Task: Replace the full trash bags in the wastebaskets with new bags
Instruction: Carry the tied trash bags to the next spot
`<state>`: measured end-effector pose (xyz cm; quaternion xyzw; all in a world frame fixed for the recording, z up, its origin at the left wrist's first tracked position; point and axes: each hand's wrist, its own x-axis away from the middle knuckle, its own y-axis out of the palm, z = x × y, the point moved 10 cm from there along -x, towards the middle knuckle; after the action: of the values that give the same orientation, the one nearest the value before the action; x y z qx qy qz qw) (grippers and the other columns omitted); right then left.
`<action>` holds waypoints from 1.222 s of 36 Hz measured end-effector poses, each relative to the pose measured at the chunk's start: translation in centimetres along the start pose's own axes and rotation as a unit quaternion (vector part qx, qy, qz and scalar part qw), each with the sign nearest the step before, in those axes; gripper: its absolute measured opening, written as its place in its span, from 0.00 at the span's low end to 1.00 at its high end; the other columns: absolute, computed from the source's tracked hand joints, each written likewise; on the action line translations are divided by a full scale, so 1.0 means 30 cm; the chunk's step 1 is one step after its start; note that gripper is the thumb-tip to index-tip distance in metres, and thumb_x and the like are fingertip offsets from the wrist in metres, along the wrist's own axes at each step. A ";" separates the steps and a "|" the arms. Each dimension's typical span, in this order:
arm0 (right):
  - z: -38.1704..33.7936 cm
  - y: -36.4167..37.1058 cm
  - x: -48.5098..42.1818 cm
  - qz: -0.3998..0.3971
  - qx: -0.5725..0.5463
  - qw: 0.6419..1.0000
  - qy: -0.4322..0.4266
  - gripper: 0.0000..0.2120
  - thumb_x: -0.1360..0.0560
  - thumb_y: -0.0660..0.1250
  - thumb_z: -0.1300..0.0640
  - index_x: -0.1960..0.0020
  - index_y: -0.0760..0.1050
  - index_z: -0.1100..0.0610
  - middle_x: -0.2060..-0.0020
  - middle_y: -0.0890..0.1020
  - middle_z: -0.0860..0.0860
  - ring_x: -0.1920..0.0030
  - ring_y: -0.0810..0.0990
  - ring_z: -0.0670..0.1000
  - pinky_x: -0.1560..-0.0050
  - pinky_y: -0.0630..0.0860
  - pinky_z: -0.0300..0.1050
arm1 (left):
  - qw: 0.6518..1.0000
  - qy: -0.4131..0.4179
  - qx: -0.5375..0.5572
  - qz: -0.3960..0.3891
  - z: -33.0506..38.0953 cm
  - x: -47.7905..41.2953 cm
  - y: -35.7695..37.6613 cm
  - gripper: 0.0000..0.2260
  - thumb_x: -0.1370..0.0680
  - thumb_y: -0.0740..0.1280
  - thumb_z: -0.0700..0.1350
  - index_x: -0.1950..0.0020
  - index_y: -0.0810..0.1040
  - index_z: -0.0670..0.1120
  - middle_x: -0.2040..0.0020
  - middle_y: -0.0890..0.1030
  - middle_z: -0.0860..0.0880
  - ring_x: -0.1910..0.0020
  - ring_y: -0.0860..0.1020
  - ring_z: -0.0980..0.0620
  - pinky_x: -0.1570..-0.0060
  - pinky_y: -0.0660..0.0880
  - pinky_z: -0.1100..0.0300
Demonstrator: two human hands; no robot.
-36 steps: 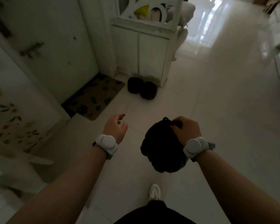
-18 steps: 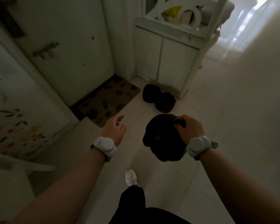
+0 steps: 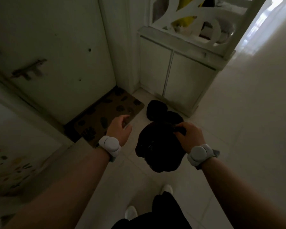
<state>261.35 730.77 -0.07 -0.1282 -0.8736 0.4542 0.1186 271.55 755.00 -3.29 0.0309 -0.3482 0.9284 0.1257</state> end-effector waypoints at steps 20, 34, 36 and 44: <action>0.053 0.089 -0.994 -0.126 0.003 0.991 -0.050 0.09 0.23 0.64 0.55 0.46 0.78 0.56 0.47 0.81 0.55 0.47 0.78 0.58 0.48 0.74 0.46 | 0.990 -0.138 -0.002 0.039 0.026 -0.708 0.135 0.18 0.22 0.64 0.45 0.32 0.69 0.45 0.36 0.73 0.43 0.39 0.73 0.44 0.43 0.70 0.56; -0.011 0.349 -1.520 -0.120 0.002 0.993 0.021 0.06 0.23 0.61 0.62 0.48 0.74 0.59 0.52 0.79 0.58 0.54 0.77 0.59 0.58 0.68 0.44 | 0.983 -0.182 0.019 -0.016 -0.205 -1.225 0.142 0.19 0.22 0.64 0.44 0.32 0.69 0.44 0.36 0.73 0.43 0.39 0.73 0.45 0.41 0.70 0.56; -0.015 0.441 -1.637 -0.139 0.005 0.989 0.041 0.05 0.23 0.62 0.61 0.49 0.75 0.58 0.54 0.80 0.56 0.54 0.77 0.58 0.58 0.70 0.43 | 0.980 -0.194 0.017 -0.029 -0.272 -1.360 0.135 0.19 0.22 0.64 0.44 0.32 0.69 0.44 0.35 0.72 0.43 0.38 0.73 0.45 0.39 0.70 0.54; -0.002 0.645 -1.827 -0.213 0.008 0.973 0.089 0.19 0.30 0.59 0.51 0.42 0.76 0.56 0.47 0.80 0.53 0.45 0.77 0.55 0.52 0.63 0.37 | 0.976 -0.199 -0.022 -0.081 -0.369 -1.623 0.184 0.19 0.22 0.64 0.45 0.32 0.68 0.43 0.34 0.72 0.42 0.36 0.71 0.44 0.38 0.69 0.54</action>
<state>315.09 723.34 -20.95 0.0216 -0.8629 0.4127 0.2908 317.53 747.92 -22.22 0.2406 -0.3827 0.8826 0.1289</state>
